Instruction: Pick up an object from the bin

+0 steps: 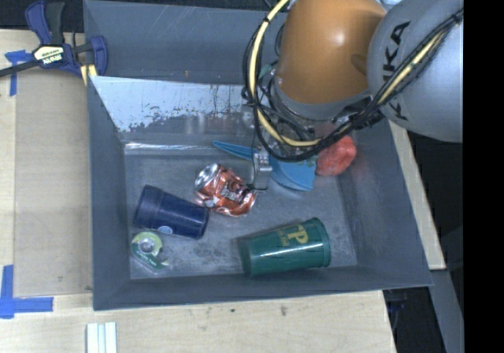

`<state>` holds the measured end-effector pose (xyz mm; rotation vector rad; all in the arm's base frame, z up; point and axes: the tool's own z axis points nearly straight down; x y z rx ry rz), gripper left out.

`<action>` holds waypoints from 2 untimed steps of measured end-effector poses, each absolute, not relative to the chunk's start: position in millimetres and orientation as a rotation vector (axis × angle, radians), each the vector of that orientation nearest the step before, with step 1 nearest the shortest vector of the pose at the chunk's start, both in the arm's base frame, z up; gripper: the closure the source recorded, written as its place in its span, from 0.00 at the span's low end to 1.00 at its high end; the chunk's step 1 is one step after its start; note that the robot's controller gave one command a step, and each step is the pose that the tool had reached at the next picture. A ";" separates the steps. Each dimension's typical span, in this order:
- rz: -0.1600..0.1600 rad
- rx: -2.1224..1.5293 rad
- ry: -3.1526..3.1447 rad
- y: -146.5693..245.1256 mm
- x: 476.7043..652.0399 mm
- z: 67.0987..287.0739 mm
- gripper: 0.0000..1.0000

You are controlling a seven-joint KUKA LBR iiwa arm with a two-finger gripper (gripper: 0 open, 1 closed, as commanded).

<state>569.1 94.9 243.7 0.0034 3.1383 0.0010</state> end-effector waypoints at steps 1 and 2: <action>0.001 0.004 3.138 94.9 569.1 243.7 0.00; 0.003 -0.077 3.129 83.4 553.4 209.1 0.00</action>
Offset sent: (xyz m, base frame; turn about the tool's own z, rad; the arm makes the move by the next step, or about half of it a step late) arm -0.0493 -0.0369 -0.1064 -0.1341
